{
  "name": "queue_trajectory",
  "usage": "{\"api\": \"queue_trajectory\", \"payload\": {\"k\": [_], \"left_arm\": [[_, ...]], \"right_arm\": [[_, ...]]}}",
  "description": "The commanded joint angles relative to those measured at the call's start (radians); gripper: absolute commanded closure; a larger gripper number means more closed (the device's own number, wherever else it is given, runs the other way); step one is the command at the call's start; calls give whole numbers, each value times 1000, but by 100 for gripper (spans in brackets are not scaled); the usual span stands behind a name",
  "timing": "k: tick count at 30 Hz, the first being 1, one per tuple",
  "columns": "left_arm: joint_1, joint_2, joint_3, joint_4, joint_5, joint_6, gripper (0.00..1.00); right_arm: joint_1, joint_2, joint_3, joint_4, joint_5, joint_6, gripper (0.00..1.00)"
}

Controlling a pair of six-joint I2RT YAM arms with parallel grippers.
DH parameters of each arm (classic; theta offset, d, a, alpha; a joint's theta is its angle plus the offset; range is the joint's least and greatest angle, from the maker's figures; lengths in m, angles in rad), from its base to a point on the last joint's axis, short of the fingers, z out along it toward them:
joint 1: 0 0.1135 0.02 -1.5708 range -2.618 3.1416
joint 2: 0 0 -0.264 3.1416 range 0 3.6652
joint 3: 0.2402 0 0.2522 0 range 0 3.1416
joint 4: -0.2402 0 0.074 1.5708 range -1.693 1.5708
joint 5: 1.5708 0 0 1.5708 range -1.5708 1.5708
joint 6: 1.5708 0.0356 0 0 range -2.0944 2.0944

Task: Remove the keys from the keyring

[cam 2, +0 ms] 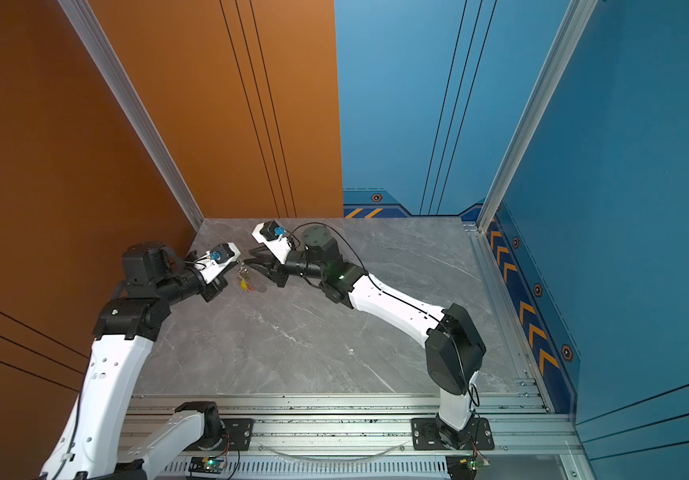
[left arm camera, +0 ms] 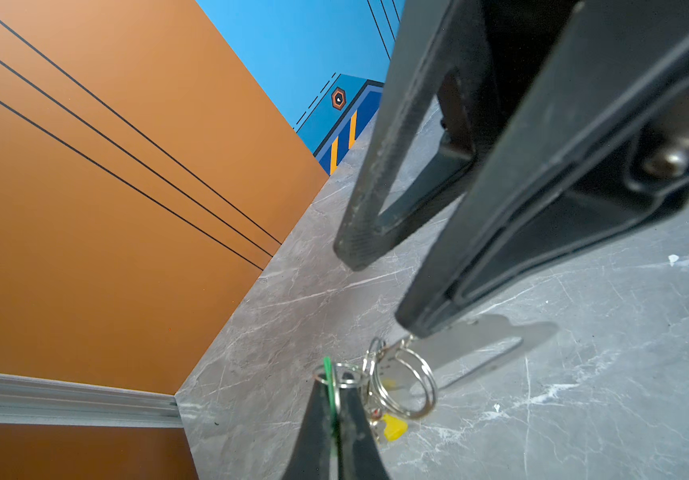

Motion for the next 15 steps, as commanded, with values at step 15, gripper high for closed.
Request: {"api": "queue_trajectory", "payload": {"k": [15], "left_arm": [[11, -14, 6, -16, 26, -3, 100]], "right_arm": [[-19, 48, 128, -218, -168, -25, 64]]}}
